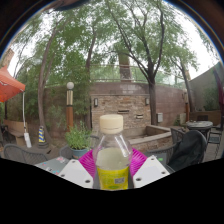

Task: Pour water

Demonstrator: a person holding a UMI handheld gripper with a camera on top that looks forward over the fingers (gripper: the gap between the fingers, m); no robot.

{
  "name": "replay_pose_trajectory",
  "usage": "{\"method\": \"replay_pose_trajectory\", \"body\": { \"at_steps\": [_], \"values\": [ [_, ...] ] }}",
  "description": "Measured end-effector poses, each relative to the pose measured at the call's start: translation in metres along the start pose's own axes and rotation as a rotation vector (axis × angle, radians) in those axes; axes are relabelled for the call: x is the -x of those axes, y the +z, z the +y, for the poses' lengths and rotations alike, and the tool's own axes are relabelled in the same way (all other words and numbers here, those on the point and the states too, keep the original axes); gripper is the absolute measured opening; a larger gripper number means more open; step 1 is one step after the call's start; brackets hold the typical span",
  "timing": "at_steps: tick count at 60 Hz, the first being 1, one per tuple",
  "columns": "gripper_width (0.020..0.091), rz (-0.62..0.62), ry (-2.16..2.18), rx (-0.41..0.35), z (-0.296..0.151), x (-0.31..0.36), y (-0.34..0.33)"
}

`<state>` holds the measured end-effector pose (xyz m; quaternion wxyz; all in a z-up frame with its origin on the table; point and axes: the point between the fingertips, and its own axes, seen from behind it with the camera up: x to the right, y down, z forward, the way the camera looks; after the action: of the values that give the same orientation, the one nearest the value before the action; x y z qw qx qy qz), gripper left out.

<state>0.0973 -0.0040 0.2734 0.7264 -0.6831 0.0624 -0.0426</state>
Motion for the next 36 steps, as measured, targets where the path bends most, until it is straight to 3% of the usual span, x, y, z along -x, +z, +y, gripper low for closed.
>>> {"method": "replay_pose_trajectory", "body": {
  "at_steps": [7, 14, 23, 28, 36],
  "values": [
    [0.0399, 0.029, -0.046, 0.171, 0.125, -0.060, -0.009],
    [0.0400, 0.016, -0.006, 0.256, 0.201, -0.083, -0.022],
    [0.0421, 0.024, 0.017, 0.296, 0.248, -0.097, -0.029],
    [0.0425, 0.021, 0.042, 0.264, 0.248, -0.100, -0.037],
    [0.0497, 0.018, 0.016, 0.293, 0.256, -0.101, -0.047]
  ]
}}
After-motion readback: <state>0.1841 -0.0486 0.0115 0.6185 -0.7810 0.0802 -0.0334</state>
